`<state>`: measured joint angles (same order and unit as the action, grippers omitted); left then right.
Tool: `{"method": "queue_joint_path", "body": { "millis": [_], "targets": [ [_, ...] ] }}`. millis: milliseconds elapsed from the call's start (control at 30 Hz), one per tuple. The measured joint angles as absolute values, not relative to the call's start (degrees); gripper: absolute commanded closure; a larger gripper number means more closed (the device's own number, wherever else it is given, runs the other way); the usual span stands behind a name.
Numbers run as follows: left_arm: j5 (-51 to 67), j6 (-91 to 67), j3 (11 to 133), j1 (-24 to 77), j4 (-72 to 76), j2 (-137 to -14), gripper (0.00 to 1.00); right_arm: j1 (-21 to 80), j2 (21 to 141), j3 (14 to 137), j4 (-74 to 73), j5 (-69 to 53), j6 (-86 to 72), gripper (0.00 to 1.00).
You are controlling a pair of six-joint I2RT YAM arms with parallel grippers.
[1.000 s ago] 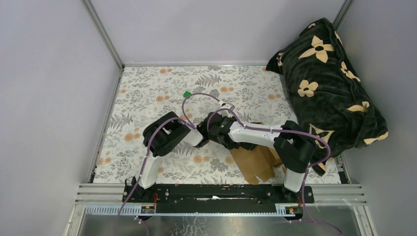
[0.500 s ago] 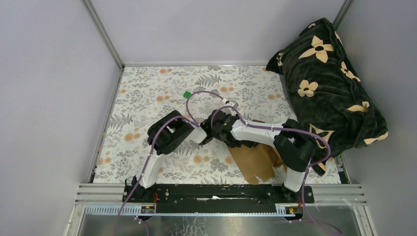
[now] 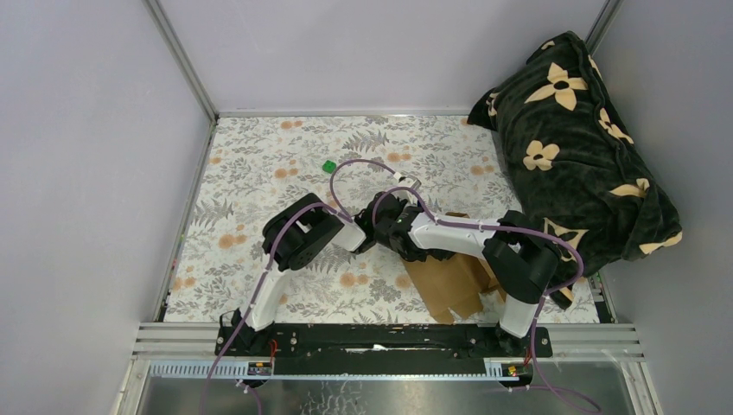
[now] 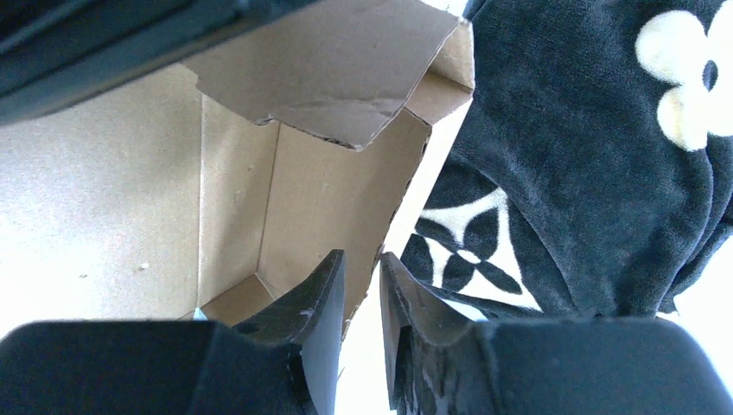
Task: Fold the paper box
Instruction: Fold the paper box at the center of the board.
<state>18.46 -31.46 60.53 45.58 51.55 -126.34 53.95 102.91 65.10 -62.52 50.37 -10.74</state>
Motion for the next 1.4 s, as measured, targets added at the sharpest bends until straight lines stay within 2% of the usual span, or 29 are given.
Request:
{"method": "queue_joint_path", "body": {
  "millis": [800, 1400],
  "targets": [
    [21.85, -36.34, 63.86, 45.58, 57.34, -130.87, 0.36, 52.05, 102.56, 64.6, -61.06, 48.9, -8.78, 0.72],
    [20.47, -28.1, 66.96, 45.58, 55.7, -131.96, 0.36, 49.78, 100.97, 64.62, -60.97, 44.18, -6.85, 0.7]
  ]
}}
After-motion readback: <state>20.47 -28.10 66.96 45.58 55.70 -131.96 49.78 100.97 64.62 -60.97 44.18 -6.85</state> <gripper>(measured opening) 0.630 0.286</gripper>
